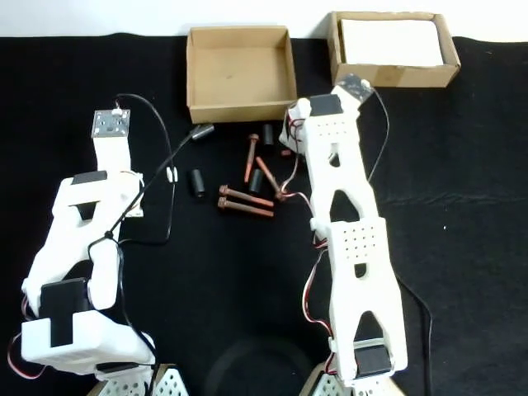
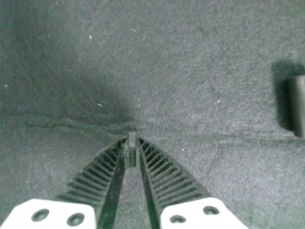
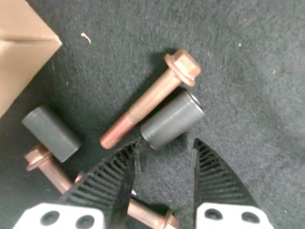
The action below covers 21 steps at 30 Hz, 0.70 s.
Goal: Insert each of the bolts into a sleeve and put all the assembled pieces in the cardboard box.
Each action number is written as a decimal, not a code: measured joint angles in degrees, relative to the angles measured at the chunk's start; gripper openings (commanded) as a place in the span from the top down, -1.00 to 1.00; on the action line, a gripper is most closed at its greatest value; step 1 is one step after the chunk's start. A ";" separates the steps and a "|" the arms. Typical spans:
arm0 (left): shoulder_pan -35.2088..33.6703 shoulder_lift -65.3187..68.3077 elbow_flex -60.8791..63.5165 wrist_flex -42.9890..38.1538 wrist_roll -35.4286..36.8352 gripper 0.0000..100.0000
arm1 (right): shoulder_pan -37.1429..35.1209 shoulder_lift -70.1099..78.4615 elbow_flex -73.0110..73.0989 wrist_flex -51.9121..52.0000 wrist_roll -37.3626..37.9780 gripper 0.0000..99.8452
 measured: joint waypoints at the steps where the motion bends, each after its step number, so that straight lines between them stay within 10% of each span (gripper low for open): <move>1: 0.00 0.00 0.00 0.00 0.00 0.98 | 0.00 0.00 -0.70 0.62 0.00 0.67; 21: 0.00 0.00 0.00 0.00 0.00 0.98 | 2.20 3.34 -4.13 3.60 -9.32 0.68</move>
